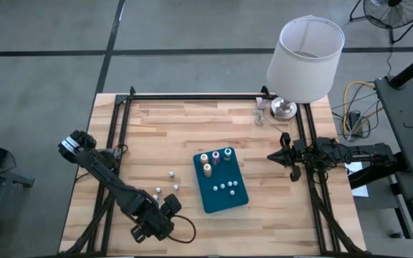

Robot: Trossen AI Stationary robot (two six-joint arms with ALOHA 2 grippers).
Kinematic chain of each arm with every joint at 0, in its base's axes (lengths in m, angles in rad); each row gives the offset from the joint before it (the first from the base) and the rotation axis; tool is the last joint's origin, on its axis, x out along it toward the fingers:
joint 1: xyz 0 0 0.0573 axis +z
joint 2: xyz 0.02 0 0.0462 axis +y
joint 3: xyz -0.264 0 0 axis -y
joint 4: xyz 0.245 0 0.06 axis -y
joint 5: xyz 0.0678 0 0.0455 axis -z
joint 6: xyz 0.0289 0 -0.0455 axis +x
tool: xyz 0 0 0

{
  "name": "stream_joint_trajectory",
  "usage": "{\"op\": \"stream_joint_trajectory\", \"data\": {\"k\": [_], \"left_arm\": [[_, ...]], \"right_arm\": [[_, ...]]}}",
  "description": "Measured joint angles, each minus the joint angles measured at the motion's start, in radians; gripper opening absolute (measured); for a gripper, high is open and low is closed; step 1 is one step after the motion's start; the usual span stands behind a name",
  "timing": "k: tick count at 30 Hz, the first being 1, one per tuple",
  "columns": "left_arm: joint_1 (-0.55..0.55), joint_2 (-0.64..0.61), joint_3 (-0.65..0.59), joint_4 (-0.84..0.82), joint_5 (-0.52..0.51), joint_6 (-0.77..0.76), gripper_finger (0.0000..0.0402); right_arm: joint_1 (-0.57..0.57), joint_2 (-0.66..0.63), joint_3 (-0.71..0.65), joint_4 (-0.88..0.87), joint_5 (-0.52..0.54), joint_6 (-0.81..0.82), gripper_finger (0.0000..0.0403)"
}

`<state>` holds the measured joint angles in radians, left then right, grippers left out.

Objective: Pick & Place food coloring
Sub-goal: Put the large orange food coloring bottle into the blue bin

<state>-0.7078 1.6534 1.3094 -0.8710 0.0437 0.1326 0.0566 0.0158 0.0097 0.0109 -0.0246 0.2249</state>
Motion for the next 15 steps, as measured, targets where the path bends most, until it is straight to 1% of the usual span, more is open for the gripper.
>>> {"op": "stream_joint_trajectory", "data": {"k": [8, 15], "left_arm": [[0.006, 0.016, -0.002, -0.019, -0.031, -0.003, 0.0222], [0.010, 0.043, -0.005, -0.038, -0.034, -0.009, 0.0222]], "right_arm": [[0.000, 0.000, 0.000, 0.000, 0.000, 0.000, 0.0009], [0.000, 0.000, 0.000, 0.000, 0.000, 0.000, 0.0009]]}}
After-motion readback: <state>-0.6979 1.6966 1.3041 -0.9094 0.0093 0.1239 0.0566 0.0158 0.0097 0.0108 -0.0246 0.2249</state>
